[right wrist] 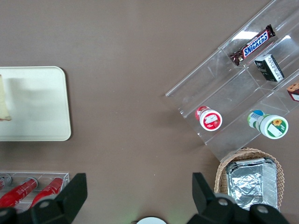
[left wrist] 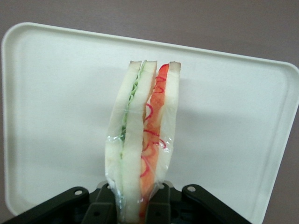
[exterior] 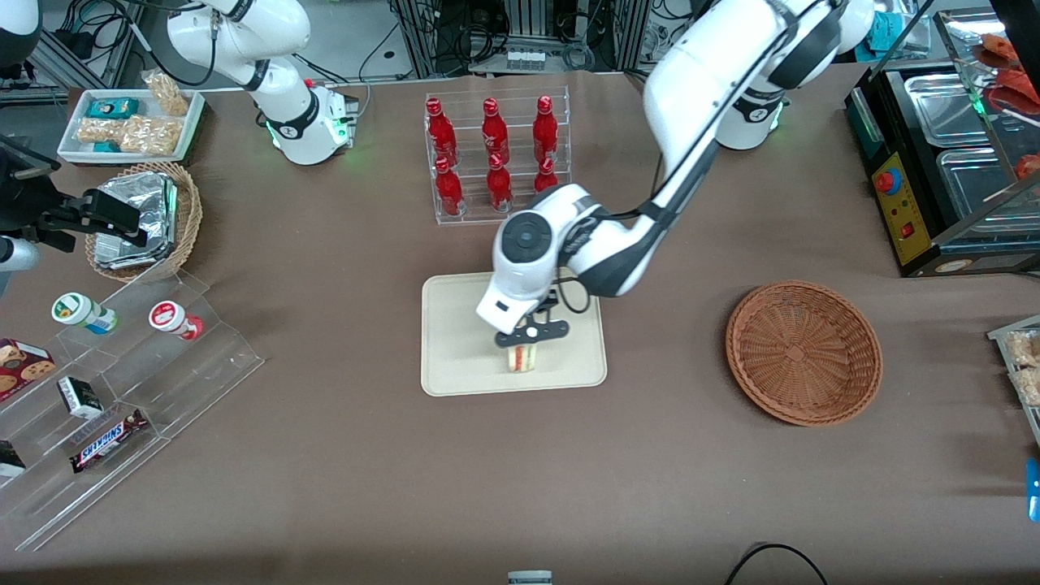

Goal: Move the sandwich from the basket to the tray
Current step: 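Carry the sandwich with the left gripper over the cream tray, then lower the sandwich onto the tray and open the left gripper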

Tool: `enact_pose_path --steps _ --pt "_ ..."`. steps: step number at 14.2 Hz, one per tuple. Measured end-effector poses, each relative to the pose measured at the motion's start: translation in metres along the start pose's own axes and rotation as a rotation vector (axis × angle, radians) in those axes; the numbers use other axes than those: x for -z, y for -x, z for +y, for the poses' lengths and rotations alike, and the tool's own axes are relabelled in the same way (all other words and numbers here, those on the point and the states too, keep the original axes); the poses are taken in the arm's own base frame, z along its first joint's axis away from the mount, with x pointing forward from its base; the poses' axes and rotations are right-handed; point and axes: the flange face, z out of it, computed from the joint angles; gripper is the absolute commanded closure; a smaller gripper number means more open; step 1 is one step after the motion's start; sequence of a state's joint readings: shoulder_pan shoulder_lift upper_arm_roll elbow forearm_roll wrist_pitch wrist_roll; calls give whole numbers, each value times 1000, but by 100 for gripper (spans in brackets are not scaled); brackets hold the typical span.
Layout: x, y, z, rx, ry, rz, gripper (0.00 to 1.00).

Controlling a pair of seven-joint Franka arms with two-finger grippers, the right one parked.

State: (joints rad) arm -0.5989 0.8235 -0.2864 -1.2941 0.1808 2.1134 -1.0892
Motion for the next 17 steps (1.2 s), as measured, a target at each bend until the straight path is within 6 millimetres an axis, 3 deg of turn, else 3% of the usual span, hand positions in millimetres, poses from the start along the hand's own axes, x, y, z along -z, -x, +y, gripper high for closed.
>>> enact_pose_path --steps 3,6,7,8,9,14,17 --pt "-21 12 17 -5 -8 3 100" --pt "-30 18 20 -14 -27 -9 100" --pt "-34 21 20 -19 -35 -13 92" --pt "-39 25 21 -24 -41 -16 53" --pt "-43 27 22 -26 -45 -19 1" --pt "-42 26 23 -23 -42 -18 0" --pt "-10 20 27 -20 -35 2 0"
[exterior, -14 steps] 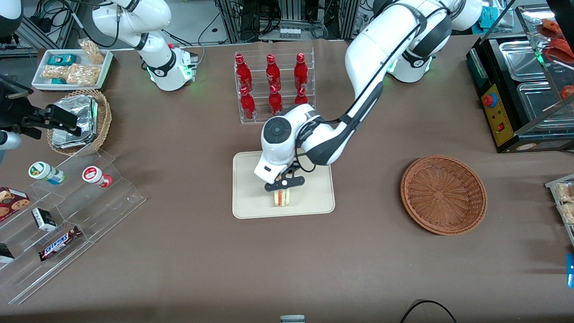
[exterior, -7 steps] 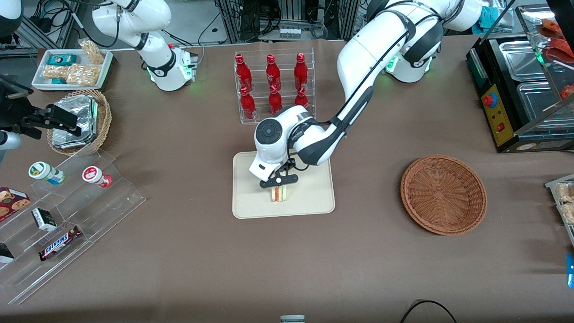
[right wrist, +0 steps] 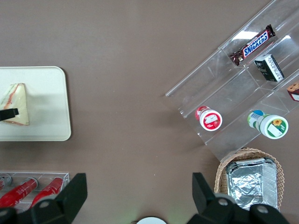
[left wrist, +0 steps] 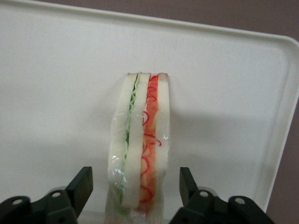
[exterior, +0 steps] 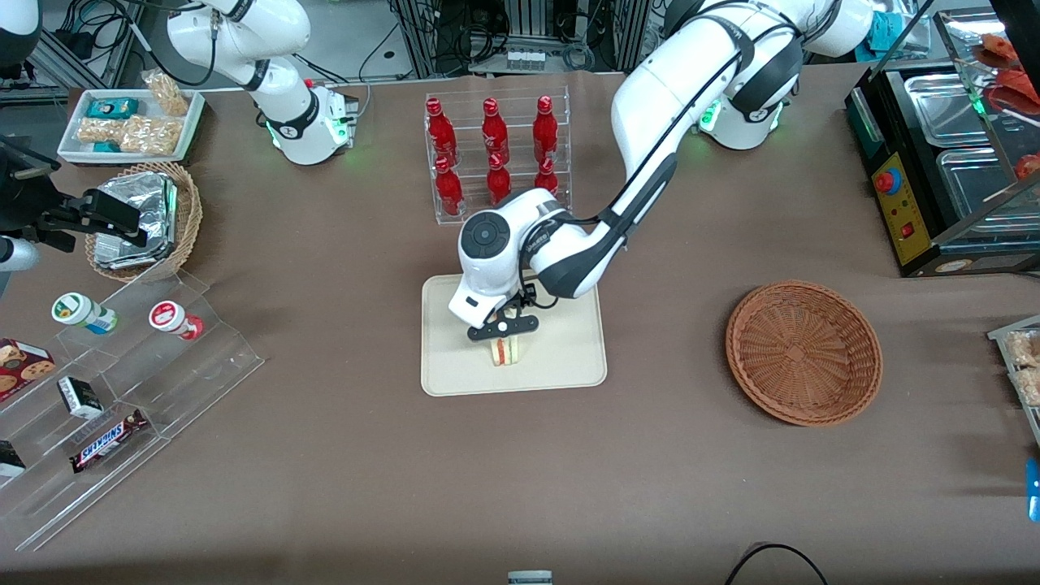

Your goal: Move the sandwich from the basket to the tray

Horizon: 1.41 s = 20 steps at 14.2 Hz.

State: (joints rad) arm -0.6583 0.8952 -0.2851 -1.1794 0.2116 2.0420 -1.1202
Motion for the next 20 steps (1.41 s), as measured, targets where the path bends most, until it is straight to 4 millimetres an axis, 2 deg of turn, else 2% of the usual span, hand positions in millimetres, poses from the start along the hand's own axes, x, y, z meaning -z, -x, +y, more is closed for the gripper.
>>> enact_pose_path --steps 5,8,10,15,20 --pt "114 1 -15 29 -25 47 0" --pt "158 -10 -45 77 -96 42 0" --pt "171 -31 -74 123 -122 38 0" --pt "167 -66 -159 85 -173 -3 0" --pt "204 -92 -265 -20 -130 -75 0"
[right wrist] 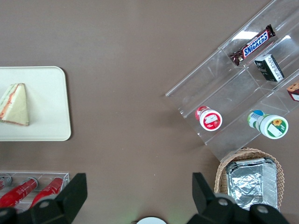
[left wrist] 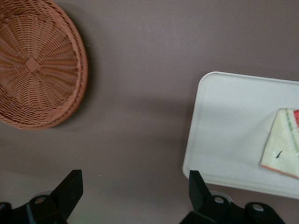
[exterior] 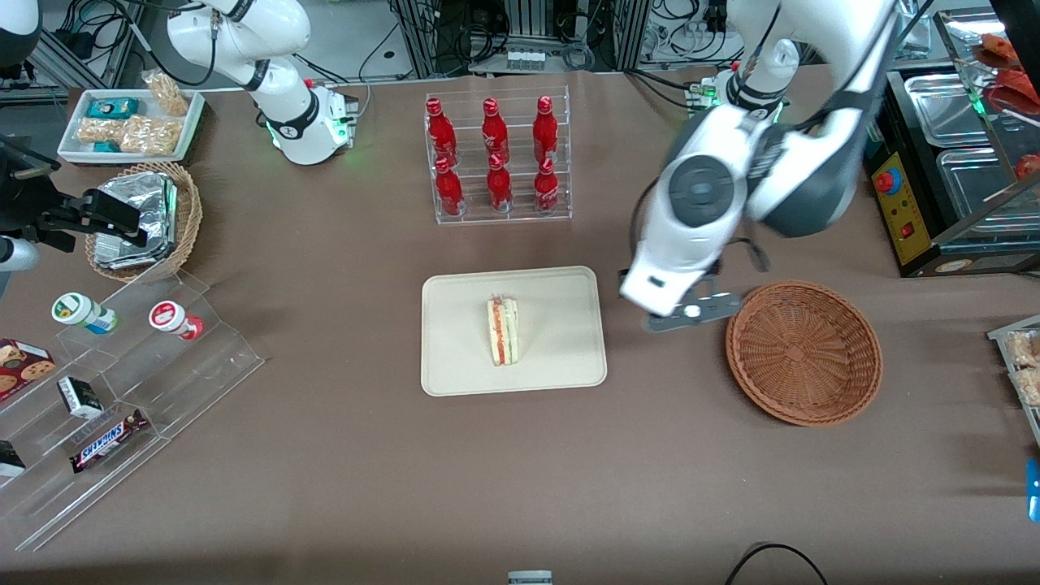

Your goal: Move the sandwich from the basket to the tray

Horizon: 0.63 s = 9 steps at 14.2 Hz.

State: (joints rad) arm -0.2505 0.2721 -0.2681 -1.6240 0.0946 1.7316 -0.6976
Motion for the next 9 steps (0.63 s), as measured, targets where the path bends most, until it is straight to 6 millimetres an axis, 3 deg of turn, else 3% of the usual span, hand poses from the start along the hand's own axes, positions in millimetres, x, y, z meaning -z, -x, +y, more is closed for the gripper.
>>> enact_pose_path --steps 7,9 --pt "37 -11 -155 -172 28 -100 0" --pt "51 -10 -189 -235 35 -105 0"
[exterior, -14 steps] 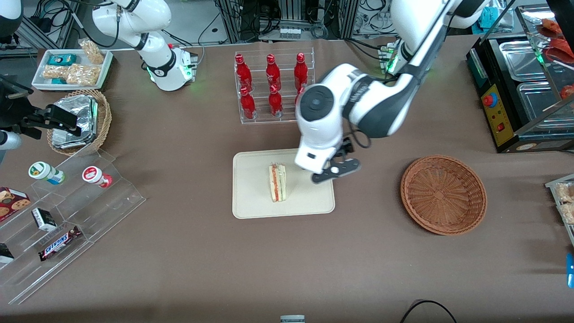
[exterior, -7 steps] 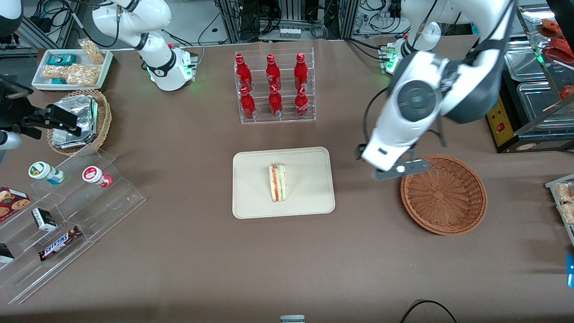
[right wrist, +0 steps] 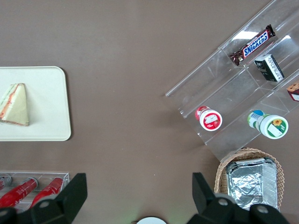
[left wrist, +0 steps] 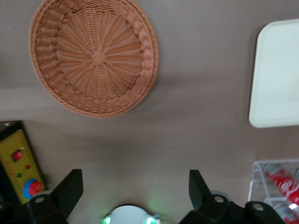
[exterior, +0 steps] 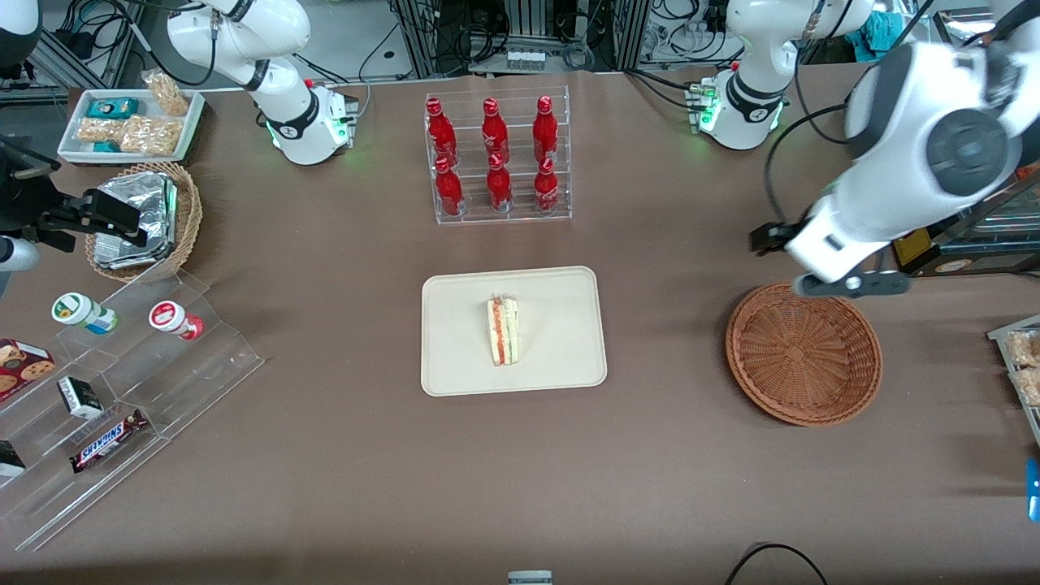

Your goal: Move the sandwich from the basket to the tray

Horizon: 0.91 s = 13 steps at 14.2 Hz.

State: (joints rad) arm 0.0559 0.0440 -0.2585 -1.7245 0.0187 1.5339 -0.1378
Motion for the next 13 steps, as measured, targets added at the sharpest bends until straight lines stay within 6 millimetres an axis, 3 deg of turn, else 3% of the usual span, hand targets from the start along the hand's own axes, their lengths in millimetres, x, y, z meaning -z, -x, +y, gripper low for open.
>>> enact_pose_path --steps 4,6,10,13 --pt "30 17 -59 -51 12 50 0" --pt "48 25 -79 -34 17 89 0" --pt "79 34 -95 -7 21 159 0" --pt "85 34 -97 -4 21 177 0"
